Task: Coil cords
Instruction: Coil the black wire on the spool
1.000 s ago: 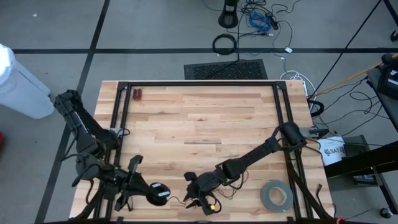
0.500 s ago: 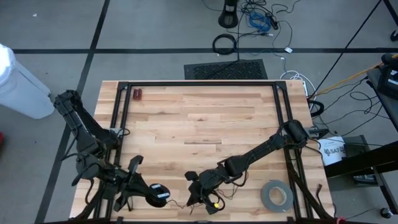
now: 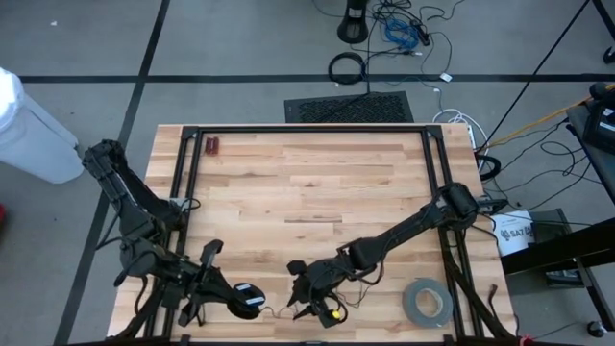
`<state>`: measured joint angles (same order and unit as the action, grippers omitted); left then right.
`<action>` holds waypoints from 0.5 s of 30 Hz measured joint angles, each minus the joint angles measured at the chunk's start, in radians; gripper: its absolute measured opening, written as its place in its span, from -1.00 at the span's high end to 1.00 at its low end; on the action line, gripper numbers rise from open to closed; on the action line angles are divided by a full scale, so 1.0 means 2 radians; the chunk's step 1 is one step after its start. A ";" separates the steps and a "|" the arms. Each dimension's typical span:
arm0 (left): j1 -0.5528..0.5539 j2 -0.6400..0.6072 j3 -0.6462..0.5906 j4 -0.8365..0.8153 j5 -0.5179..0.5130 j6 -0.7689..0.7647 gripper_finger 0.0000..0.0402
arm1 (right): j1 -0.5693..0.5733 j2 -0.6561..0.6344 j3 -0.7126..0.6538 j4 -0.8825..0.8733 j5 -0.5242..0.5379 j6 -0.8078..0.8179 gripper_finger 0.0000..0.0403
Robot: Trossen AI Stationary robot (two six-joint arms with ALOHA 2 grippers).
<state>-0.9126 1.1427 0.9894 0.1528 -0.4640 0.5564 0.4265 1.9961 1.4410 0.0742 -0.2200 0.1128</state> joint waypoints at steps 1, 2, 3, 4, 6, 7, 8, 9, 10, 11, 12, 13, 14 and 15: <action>0.002 0.000 0.000 0.000 0.001 0.000 0.98 | -0.001 0.000 0.000 0.003 -0.005 -0.001 0.21; 0.004 0.000 0.000 -0.001 0.001 0.000 0.98 | -0.003 0.000 0.000 0.003 -0.011 -0.001 0.20; 0.007 0.000 0.000 -0.001 0.001 0.000 0.98 | -0.004 0.001 0.000 0.003 -0.012 -0.001 0.19; 0.010 0.000 0.000 -0.002 0.001 0.000 0.98 | -0.004 0.002 0.000 0.004 -0.012 -0.002 0.19; 0.017 0.000 0.000 -0.001 0.008 0.000 0.98 | -0.003 0.004 0.000 0.013 -0.009 -0.006 0.19; 0.020 0.000 0.000 -0.001 0.015 0.000 0.98 | -0.002 0.004 0.000 0.013 -0.009 -0.009 0.19; 0.024 0.000 0.000 -0.001 0.023 0.000 0.98 | -0.001 0.005 0.000 0.013 -0.009 -0.010 0.20; 0.027 0.000 0.000 -0.001 0.029 0.000 0.98 | -0.001 0.005 0.000 0.013 -0.009 -0.011 0.21; 0.029 0.000 0.000 -0.002 0.033 0.000 0.98 | 0.000 0.005 0.000 0.010 -0.009 -0.014 0.23; 0.030 0.000 0.000 -0.001 0.034 0.000 0.98 | 0.000 0.005 0.000 0.005 -0.011 -0.016 0.26; 0.031 0.000 0.000 -0.001 0.034 0.000 0.98 | 0.000 0.005 0.000 0.003 -0.014 -0.019 0.29; 0.031 0.000 0.000 -0.001 0.034 0.000 0.98 | -0.001 0.005 0.000 0.000 -0.021 -0.023 0.33; 0.031 0.000 0.000 -0.002 0.034 0.000 0.98 | -0.001 0.005 0.000 -0.001 -0.031 -0.025 0.37; 0.031 0.000 0.000 -0.002 0.034 0.000 0.98 | -0.001 0.005 0.000 -0.001 -0.038 -0.029 0.42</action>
<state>-0.8513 1.1427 0.9894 0.1492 -0.3958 0.5568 0.4240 2.0056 1.4403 0.0719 -0.2963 0.0554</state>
